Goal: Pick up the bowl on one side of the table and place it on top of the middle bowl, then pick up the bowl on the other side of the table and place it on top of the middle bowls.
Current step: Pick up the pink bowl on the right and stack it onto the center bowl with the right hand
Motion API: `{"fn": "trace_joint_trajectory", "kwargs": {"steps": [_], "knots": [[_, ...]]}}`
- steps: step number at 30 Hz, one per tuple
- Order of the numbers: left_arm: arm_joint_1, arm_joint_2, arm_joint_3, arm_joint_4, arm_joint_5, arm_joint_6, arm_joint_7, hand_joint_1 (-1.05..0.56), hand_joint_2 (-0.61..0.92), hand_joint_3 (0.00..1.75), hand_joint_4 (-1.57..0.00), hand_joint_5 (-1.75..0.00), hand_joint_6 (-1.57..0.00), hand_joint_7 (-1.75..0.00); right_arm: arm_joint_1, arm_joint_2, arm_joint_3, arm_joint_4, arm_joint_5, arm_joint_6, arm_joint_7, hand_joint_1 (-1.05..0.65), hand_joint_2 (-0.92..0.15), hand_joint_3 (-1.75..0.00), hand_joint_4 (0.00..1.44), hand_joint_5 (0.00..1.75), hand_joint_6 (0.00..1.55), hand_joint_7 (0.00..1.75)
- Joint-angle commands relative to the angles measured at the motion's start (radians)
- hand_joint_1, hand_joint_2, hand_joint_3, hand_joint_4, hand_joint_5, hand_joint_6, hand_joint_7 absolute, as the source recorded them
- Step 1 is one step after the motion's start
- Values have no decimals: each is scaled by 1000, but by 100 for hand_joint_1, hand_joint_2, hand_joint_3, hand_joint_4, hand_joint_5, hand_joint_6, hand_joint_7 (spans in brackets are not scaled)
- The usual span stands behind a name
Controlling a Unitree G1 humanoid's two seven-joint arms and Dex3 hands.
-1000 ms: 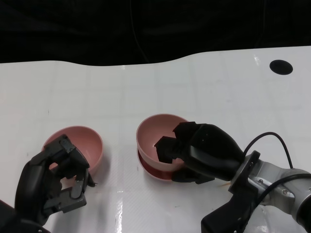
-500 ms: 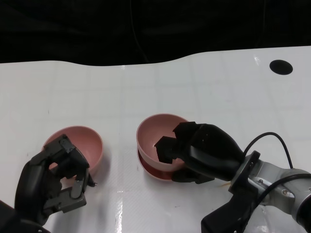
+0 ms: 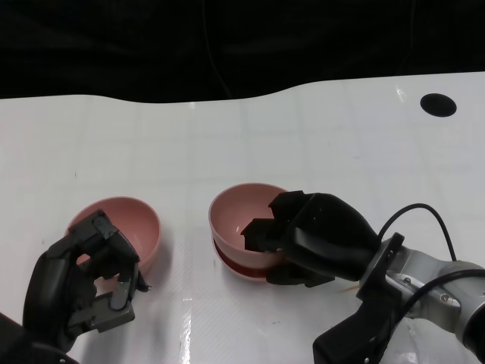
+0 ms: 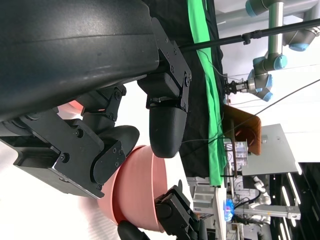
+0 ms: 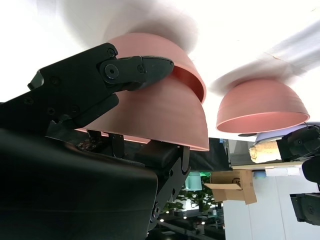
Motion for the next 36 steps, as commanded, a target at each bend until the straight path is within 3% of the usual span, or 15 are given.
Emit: {"fn": "trace_joint_trajectory", "kwargs": {"steps": [1,5,7,36], "knots": [[5,9,3,1,-12,-8,-7,4,61,123,-72,-175,-62,-168,4,-28,-10,-31,7,18,19,-63,-92,-66,79,104,75,63],[4,8,3,2,-12,-7,-5,4,61,123,-73,-175,-62,-168,10,-30,-11,-38,12,22,19,-70,-92,-70,88,72,86,29],[4,8,4,2,-11,-8,-4,4,61,123,-73,-175,-62,-167,11,-31,-11,-40,10,25,14,-74,-92,-71,89,67,87,22],[7,8,0,-6,-1,3,8,3,61,123,-71,-175,-62,-169,30,-54,-24,-91,20,48,54,-77,-92,-75,88,54,89,9]]}}
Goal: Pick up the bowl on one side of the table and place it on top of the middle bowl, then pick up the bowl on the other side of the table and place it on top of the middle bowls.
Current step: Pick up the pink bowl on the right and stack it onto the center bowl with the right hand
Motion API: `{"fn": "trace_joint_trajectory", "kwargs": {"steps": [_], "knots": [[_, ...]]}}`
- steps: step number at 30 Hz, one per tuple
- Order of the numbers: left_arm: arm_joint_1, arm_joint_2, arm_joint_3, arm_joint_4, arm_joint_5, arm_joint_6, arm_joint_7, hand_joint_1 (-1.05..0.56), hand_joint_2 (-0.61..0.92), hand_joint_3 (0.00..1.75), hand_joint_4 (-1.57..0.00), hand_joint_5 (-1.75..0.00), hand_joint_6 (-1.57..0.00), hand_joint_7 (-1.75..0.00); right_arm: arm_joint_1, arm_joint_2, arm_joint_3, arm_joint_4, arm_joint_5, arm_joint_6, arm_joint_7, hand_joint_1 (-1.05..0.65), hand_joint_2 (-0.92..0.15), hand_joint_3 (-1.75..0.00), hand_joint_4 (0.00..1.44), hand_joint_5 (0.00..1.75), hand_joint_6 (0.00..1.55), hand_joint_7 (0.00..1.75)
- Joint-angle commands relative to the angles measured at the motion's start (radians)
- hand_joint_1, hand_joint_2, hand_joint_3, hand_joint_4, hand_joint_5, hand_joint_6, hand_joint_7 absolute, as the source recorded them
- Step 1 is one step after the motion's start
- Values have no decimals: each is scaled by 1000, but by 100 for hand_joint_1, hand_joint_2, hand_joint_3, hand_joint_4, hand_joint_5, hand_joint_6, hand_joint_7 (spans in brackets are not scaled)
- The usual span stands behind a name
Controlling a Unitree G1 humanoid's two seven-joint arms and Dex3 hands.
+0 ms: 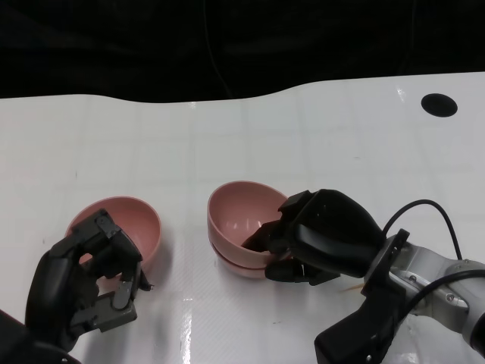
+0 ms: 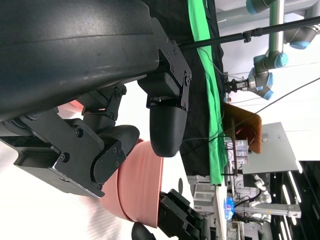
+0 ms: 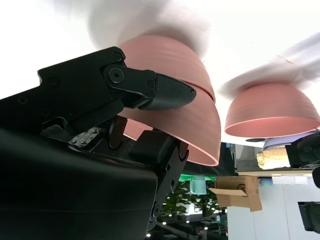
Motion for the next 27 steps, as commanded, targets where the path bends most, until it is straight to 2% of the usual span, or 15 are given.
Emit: {"fn": "trace_joint_trajectory", "kwargs": {"steps": [1,27], "knots": [[7,8,7,0,-6,-2,6,3,61,123,-71,-175,-62,-169,10,-21,-15,-16,16,-4,-3,-77,-92,-75,89,54,90,9],[10,4,6,-4,-14,5,5,2,62,121,-72,-175,-62,-170,43,-39,-40,-69,37,5,25,-82,-92,-78,91,48,88,4]]}}
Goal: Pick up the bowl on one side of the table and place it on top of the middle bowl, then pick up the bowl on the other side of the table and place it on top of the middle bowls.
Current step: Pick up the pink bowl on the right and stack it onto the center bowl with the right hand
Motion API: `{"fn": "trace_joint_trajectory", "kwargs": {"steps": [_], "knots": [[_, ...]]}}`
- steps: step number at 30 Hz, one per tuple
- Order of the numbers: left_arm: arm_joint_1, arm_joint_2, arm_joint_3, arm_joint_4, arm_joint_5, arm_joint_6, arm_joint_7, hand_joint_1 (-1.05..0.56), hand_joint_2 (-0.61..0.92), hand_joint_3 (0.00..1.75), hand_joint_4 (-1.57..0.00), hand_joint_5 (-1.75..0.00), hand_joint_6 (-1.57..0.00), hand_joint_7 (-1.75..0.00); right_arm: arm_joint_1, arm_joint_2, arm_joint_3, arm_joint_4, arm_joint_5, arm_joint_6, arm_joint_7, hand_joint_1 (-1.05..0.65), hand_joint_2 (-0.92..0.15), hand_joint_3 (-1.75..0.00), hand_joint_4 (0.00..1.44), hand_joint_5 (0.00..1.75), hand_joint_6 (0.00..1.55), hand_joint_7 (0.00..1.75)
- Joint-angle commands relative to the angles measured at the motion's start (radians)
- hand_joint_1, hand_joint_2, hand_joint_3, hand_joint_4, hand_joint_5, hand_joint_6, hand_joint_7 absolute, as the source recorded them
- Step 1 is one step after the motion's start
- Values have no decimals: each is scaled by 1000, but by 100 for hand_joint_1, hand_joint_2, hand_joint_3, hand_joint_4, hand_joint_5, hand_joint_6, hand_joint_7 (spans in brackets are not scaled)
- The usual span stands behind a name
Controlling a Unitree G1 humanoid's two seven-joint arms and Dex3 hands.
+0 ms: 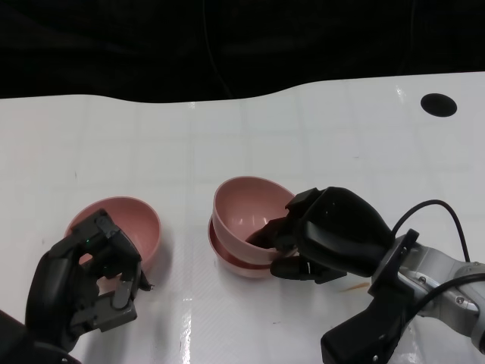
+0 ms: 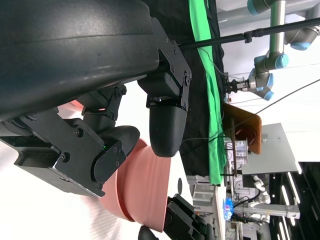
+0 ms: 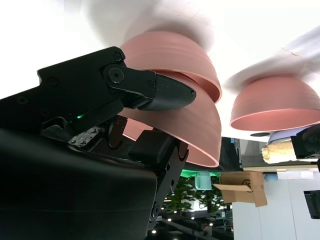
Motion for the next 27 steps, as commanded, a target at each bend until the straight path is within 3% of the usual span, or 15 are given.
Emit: {"fn": "trace_joint_trajectory", "kwargs": {"steps": [1,19,27], "knots": [[10,6,6,-5,-7,1,5,2,62,120,-72,-175,-62,-170,11,-14,-13,-8,16,-4,4,-83,-92,-78,91,47,88,4],[11,8,5,-9,-3,-3,6,3,62,120,-71,-175,-61,-170,13,-3,-20,-3,43,-1,50,-98,-92,-63,88,21,73,0],[10,12,6,-1,10,-14,7,3,63,120,-71,-175,-61,-170,17,-6,-22,-8,58,-5,64,-99,-92,-61,77,11,67,0]]}}
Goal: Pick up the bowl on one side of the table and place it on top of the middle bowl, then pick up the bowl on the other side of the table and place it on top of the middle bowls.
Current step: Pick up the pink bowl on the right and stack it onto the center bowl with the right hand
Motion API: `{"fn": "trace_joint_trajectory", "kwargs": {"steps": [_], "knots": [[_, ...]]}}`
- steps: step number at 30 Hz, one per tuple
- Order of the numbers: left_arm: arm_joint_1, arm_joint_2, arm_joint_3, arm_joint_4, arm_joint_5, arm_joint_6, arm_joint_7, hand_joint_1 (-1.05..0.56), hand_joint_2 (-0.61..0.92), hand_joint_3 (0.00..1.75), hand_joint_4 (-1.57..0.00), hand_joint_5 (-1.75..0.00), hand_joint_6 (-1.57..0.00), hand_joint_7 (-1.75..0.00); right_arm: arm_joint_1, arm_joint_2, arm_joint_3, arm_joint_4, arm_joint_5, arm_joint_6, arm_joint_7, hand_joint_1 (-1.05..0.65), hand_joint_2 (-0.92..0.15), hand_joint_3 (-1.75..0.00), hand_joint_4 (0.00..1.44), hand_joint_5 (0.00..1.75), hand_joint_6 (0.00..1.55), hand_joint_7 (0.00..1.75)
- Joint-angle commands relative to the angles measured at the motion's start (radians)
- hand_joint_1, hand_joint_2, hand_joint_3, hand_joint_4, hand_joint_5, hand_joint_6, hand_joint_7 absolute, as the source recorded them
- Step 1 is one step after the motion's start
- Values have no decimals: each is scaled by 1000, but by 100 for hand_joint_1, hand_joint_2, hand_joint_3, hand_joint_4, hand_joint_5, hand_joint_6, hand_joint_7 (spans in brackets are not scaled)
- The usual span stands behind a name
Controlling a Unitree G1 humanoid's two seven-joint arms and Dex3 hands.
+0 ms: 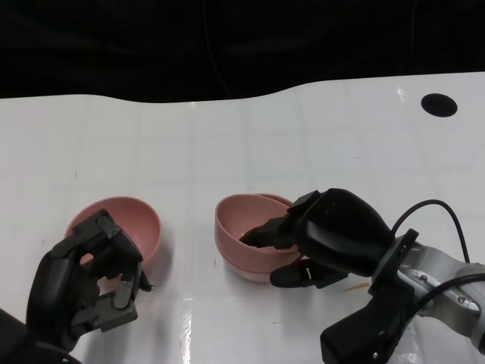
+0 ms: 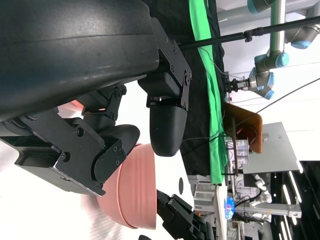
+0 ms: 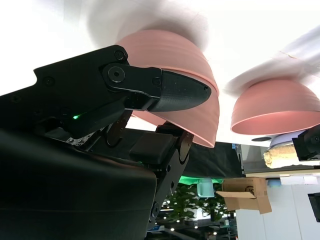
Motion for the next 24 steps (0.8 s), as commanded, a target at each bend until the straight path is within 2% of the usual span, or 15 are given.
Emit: {"fn": "trace_joint_trajectory", "kwargs": {"steps": [1,14,24], "knots": [[10,11,7,-1,-2,-13,5,3,63,119,-70,-175,-61,-170,16,-10,-15,-12,22,0,19,-99,-92,-61,75,10,65,0],[7,7,8,2,-5,-12,7,4,62,120,-71,-175,-61,-169,52,-23,-54,-85,70,25,113,-102,-92,-58,51,0,49,0],[6,8,9,3,-6,-14,7,4,62,120,-72,-175,-61,-169,117,-53,-114,-156,132,6,146,-102,-92,-52,42,0,40,0]]}}
